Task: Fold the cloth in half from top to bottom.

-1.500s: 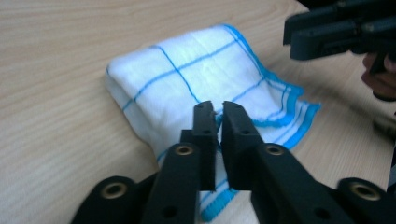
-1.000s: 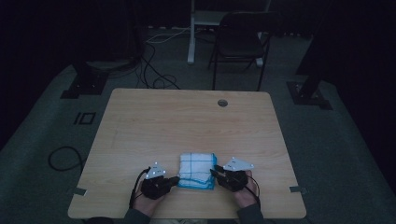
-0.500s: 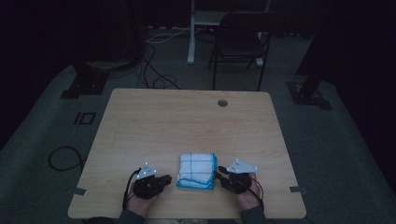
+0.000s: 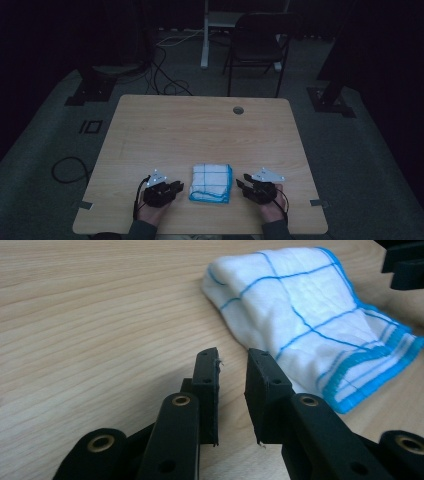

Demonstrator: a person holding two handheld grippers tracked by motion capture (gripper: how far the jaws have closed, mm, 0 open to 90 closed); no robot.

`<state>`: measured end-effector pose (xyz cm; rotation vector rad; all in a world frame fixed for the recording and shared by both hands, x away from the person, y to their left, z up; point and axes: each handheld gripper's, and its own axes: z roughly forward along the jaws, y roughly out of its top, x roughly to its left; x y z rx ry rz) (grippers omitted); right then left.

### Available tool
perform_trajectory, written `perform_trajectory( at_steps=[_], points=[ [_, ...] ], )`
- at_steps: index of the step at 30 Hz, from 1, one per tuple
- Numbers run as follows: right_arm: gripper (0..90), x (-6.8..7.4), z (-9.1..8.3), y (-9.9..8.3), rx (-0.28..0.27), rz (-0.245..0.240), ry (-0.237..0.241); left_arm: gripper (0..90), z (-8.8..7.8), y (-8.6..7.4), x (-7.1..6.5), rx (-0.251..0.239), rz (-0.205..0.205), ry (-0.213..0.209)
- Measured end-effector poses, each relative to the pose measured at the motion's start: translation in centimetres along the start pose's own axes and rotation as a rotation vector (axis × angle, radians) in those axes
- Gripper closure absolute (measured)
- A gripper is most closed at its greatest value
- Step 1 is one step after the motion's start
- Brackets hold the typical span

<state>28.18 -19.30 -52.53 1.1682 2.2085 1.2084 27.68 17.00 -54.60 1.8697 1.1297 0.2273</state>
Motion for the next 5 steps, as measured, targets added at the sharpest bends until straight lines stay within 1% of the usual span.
perform_trajectory(
  at_steps=[5],
  points=[
    [58.5, -0.5, -0.03, -0.03, 0.007, 0.02, -0.016, 74.5, -0.02, -0.01, 0.05, -0.004, -0.005, -0.001]
  ],
)
